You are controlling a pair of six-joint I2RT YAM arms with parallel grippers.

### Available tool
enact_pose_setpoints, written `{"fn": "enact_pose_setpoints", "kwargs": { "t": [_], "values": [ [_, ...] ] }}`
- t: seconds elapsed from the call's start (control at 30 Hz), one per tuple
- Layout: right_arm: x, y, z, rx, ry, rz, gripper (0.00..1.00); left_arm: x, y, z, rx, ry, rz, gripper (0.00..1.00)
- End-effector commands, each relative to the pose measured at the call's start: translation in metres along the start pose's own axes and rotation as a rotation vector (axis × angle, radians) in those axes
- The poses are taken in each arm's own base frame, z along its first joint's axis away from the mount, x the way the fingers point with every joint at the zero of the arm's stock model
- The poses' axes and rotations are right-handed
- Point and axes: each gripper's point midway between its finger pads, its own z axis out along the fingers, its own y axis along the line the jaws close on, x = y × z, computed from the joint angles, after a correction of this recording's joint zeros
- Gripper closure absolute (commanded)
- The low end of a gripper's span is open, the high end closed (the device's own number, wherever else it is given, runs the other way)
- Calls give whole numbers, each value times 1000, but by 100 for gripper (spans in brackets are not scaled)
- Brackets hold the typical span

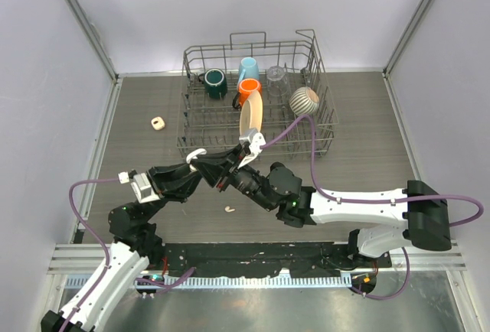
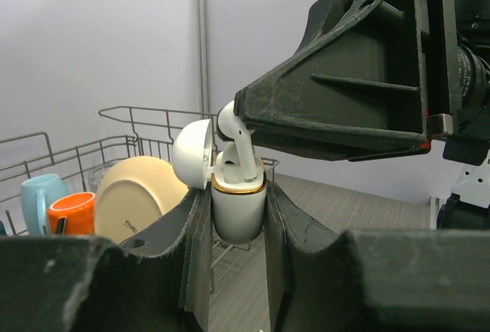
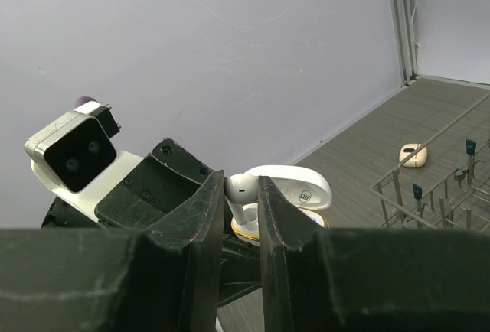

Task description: Insert the wireless bluetooth earbuds into the charging case

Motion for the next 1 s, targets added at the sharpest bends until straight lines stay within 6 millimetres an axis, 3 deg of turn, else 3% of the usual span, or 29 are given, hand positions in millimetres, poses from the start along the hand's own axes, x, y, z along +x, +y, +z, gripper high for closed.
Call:
{"fn": "enact_pose_setpoints", "kwargs": {
  "t": [0.0, 0.97],
  "values": [
    [-14, 3, 8, 17, -45, -23, 99, -31, -7, 8, 32, -82, 42, 100],
    [0, -17, 1, 87, -18, -94, 99, -43, -11, 7, 40, -128, 58, 100]
  ]
}}
